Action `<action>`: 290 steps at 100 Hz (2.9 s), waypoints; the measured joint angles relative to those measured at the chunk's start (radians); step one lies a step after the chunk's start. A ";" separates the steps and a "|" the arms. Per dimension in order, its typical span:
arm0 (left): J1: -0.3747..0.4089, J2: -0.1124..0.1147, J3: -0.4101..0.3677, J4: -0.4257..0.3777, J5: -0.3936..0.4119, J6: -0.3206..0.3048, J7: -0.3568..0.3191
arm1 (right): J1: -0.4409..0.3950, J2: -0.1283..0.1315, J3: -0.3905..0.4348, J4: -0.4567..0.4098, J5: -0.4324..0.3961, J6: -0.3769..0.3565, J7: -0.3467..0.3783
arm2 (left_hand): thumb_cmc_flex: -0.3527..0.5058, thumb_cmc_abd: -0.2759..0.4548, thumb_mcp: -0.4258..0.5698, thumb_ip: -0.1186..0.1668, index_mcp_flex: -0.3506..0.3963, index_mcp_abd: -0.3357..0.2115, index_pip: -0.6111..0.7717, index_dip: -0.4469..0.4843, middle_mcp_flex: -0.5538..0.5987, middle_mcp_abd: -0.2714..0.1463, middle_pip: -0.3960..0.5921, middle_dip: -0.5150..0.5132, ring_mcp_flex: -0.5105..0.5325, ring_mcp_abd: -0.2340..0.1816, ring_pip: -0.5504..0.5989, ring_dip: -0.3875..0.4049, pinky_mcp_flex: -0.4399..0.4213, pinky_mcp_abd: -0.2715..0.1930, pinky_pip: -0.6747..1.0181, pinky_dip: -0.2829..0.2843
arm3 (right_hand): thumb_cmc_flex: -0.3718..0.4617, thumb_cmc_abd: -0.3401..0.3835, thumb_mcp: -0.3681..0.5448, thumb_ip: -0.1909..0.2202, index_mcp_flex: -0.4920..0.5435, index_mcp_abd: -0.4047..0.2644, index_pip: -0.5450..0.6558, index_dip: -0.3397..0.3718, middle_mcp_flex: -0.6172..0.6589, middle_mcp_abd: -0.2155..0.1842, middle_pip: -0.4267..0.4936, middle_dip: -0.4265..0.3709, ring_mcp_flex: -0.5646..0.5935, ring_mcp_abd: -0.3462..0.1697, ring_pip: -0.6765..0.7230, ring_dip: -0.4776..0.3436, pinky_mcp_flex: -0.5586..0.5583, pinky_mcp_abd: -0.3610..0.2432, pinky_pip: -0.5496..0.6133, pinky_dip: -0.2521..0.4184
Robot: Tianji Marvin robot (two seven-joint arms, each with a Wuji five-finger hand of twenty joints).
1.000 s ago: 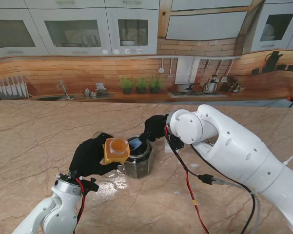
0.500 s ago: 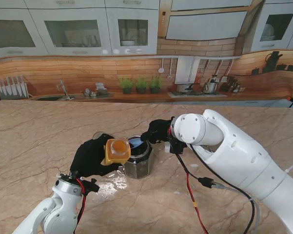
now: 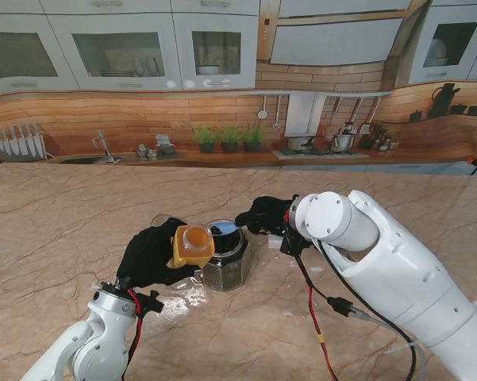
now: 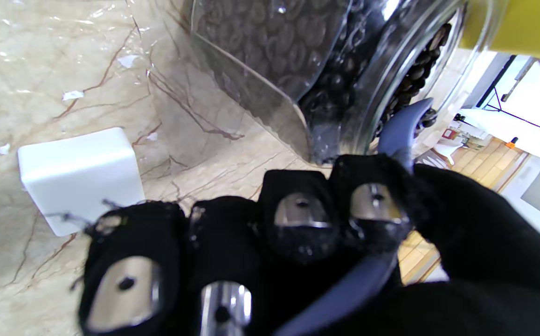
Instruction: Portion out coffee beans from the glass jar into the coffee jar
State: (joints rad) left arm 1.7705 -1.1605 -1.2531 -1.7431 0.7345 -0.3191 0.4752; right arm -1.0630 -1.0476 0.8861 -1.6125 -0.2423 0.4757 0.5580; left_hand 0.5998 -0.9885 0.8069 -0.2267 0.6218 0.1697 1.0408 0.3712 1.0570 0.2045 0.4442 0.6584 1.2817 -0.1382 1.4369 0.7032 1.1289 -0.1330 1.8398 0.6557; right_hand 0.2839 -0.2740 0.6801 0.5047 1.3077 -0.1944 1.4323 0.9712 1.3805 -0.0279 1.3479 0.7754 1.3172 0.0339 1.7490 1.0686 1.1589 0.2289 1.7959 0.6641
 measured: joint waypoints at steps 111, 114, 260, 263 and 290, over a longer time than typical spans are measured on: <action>-0.005 0.004 -0.048 0.000 -0.054 0.149 -0.114 | -0.047 0.029 0.128 -0.182 0.000 -0.115 0.074 | -0.001 0.000 0.000 0.000 0.000 0.000 0.000 -0.001 0.000 -0.002 0.000 0.006 0.000 0.002 0.001 0.000 0.000 0.001 0.000 0.000 | 0.000 0.000 0.000 -0.001 0.000 0.001 0.000 0.000 0.000 0.002 0.000 0.000 0.000 0.002 0.000 -0.001 0.000 0.005 0.000 0.000; -0.004 0.005 -0.049 -0.001 -0.052 0.152 -0.118 | -0.046 0.029 0.128 -0.184 0.000 -0.119 0.075 | -0.001 0.000 0.000 0.000 0.000 0.000 0.000 -0.001 0.000 -0.002 0.000 0.006 0.000 0.002 0.001 0.000 0.000 0.001 0.000 0.000 | 0.000 0.000 0.000 -0.001 0.000 0.001 0.000 0.000 0.000 0.002 0.000 0.000 0.000 0.002 0.000 -0.001 0.000 0.005 0.000 0.000; -0.003 0.020 -0.031 -0.050 -0.050 0.194 -0.198 | 0.053 0.027 0.029 -0.122 -0.308 -0.632 -0.008 | -0.001 0.000 0.000 0.001 0.000 0.000 0.000 -0.013 0.001 -0.001 0.000 0.007 0.000 0.003 0.005 0.000 0.000 0.002 0.000 0.000 | -0.006 0.004 -0.026 -0.005 0.000 -0.026 0.000 0.000 0.000 0.001 0.000 0.000 0.000 0.002 0.000 -0.007 0.000 -0.009 0.001 -0.011; -0.003 0.020 -0.030 -0.050 -0.050 0.195 -0.198 | 0.057 0.027 0.026 -0.117 -0.318 -0.650 -0.011 | -0.001 0.000 0.000 0.001 0.001 0.000 0.000 -0.015 0.001 0.000 0.000 0.007 0.000 0.003 0.006 0.000 0.000 0.002 0.000 0.000 | -0.006 0.011 -0.026 -0.006 0.000 -0.026 0.000 0.000 0.000 0.000 0.000 0.000 0.000 0.002 0.000 -0.008 0.000 -0.010 0.001 -0.011; -0.003 0.020 -0.029 -0.049 -0.051 0.196 -0.197 | 0.086 0.025 0.005 -0.087 -0.377 -0.751 -0.055 | -0.001 0.000 0.000 0.001 0.001 0.000 0.000 -0.015 0.002 0.000 0.000 0.007 0.000 0.003 0.008 0.000 0.000 0.003 0.000 0.000 | -0.027 0.015 -0.026 -0.006 0.000 -0.053 0.000 0.000 0.000 -0.011 0.000 0.000 0.000 -0.009 0.000 -0.012 0.000 -0.028 0.001 -0.013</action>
State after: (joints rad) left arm 1.7671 -1.1400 -1.2819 -1.7924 0.6840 -0.1228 0.2779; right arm -0.9767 -1.0225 0.8914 -1.6992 -0.6197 -0.2749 0.5026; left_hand 0.5993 -0.9885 0.8069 -0.2262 0.6224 0.1695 1.0410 0.3559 1.0588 0.2043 0.4443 0.6653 1.2814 -0.1353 1.4449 0.7034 1.1289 -0.1305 1.8399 0.6557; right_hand 0.2570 -0.2589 0.6543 0.4991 1.3077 -0.2474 1.4324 0.9709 1.3807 -0.0386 1.3480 0.7752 1.3172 0.0250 1.7492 1.0564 1.1591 0.2013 1.7967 0.6516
